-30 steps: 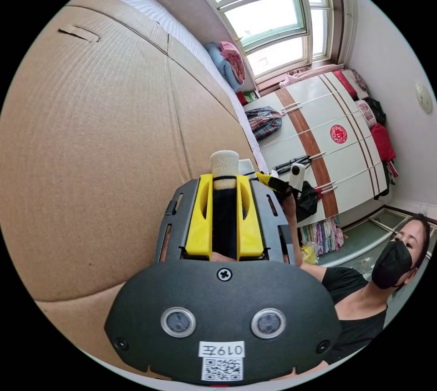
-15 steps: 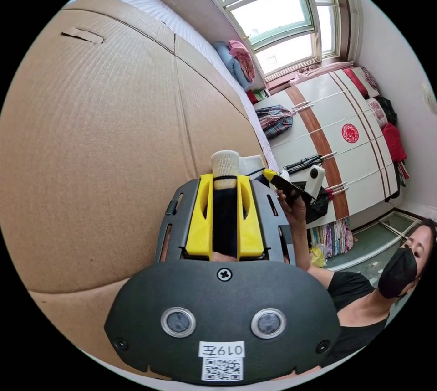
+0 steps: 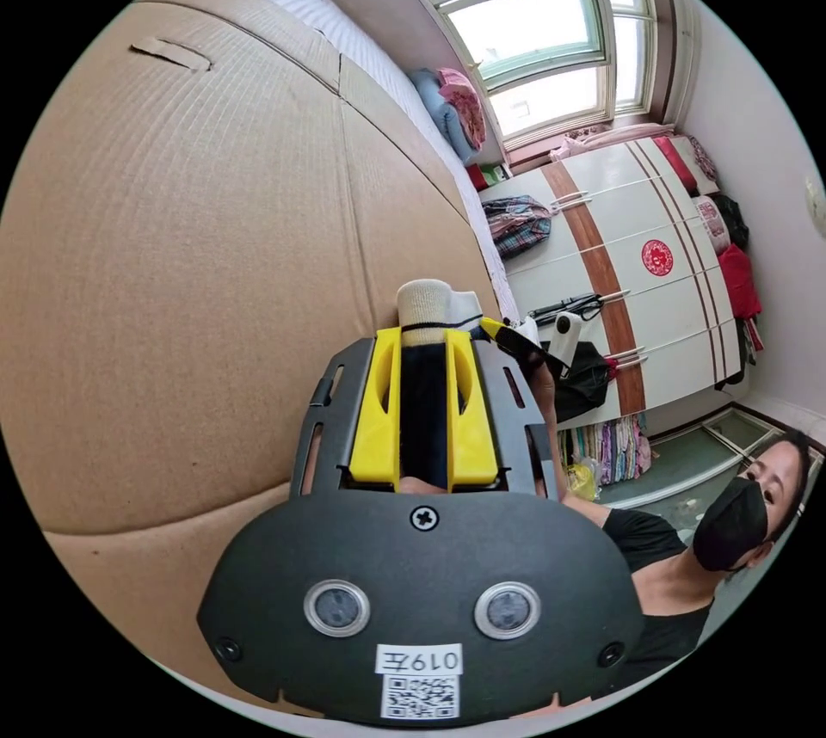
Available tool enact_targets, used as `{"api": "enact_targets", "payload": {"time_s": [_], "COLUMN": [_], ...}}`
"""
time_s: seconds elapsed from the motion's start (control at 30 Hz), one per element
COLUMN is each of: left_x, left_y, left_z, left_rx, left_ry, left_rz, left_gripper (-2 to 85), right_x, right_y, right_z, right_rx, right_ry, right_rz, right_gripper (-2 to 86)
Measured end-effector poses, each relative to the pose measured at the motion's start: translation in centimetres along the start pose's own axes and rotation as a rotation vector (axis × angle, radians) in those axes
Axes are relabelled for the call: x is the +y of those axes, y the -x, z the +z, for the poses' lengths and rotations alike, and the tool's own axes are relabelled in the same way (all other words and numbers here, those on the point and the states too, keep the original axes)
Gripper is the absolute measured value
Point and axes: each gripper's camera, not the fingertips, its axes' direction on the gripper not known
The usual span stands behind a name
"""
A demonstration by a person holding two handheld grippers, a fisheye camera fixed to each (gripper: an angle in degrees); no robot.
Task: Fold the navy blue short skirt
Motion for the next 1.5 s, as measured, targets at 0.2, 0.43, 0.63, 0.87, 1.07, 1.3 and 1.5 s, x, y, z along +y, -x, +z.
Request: {"api": "enact_targets", "payload": {"time_s": [0.2, 0.43, 0.63, 0.87, 1.07, 1.3, 1.5], "left_x": [0.5, 1.2, 3.0, 5.5, 5.5, 4.2, 3.1], "left_y": [-1.9, -1.1, -4.9, -9.1, -5.1, -2.2, -1.5], "left_z": [-0.3, -1.0, -4.6, -5.0, -5.2, -4.8, -3.5], "left_rx": [-0.095, -0.004, -0.044, -0.416, -0.165, 0.004, 0.042], "left_ry": [-0.009, -0.03, -0.164, -0.059, 0.0, 0.026, 0.065], "left_rz": [0.049, -0.012, 0.091, 0.31, 0.123, -0.011, -0.036], "left_gripper": [4.5, 5.0, 1.9, 1.3, 4.0, 9.2, 6.8], "right_x": [0.5, 1.1, 1.2, 2.3, 2.4, 2.4, 2.2], "right_y": [2.6, -0.2, -0.2, 2.9, 0.7, 0.2, -0.9], "right_z": [0.2, -0.7, -2.3, -3.3, -3.1, -2.6, -2.4], "right_rx": [0.127, -0.011, -0.062, 0.027, -0.056, -0.073, -0.1], "right_ry": [0.013, 0.0, 0.045, 0.122, 0.118, 0.144, 0.138], "right_rz": [-0.075, -0.007, -0.02, -0.133, -0.055, -0.044, -0.01], "right_gripper": [3.6, 5.4, 6.2, 7.8, 8.4, 8.2, 5.5]}}
